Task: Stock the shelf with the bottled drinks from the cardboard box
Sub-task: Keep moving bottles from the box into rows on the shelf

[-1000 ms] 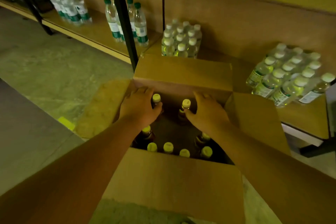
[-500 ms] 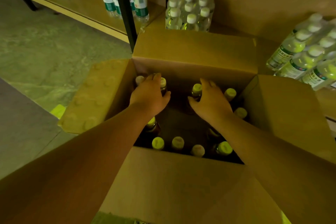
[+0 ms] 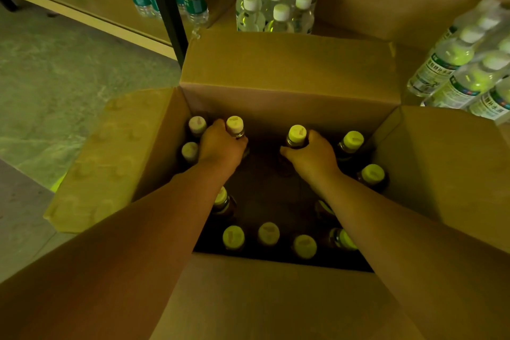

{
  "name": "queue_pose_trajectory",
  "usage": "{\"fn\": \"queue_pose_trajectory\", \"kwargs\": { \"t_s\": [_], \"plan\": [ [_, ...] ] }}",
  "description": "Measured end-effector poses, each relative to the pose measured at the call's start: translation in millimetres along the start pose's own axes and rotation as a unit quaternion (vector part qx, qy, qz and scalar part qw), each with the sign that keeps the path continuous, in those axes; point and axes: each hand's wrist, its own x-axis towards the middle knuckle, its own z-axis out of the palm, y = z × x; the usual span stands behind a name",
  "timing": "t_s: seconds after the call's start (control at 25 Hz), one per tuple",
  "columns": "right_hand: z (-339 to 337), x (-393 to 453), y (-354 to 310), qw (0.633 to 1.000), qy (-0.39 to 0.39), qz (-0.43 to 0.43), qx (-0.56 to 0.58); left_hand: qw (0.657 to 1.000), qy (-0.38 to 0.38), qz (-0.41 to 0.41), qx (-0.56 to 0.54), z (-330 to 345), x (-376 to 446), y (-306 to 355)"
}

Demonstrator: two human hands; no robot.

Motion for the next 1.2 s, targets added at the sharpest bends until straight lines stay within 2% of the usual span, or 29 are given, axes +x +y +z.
{"fn": "queue_pose_trajectory", "kwargs": {
  "t_s": [0.2,0.36,0.44,0.56,0.76,0.96,1.12,1.2],
  "plan": [
    [8.8,3.5,7.2,0.999,0.021,-0.011,0.029,0.994,-0.026,-0.044,-0.098,8.5,5.7,-9.4],
    [1.5,-1.5,2.3,0.999,0.021,-0.016,0.026,0.994,-0.040,-0.034,-0.098,-1.2,1.4,-9.6],
    [-8.8,-9.5,-9.1,0.999,0.013,-0.027,0.020,0.997,-0.046,-0.027,-0.061,-14.4,-6.3,-4.3],
    [-40.2,-28.7,-37.8,0.999,-0.001,-0.036,0.021,0.998,-0.055,0.023,-0.033,-44.2,-18.7,14.2],
    [-117.4,-70.1,-106.0,0.995,-0.037,-0.053,0.073,0.987,-0.084,0.110,-0.080,-125.3,-40.3,95.1],
    [-211.7,-104.0,-189.9,0.993,0.032,-0.105,0.051,0.972,-0.089,0.187,-0.107,-204.9,-55.4,202.2],
    [-299.0,-137.0,-257.8,0.983,0.086,-0.156,0.048,0.949,-0.082,0.266,-0.147,-259.5,-75.5,289.0],
    [-331.9,-143.2,-280.1,0.978,0.117,-0.169,0.046,0.934,-0.106,0.297,-0.167,-277.0,-83.9,325.6]
  ]
}}
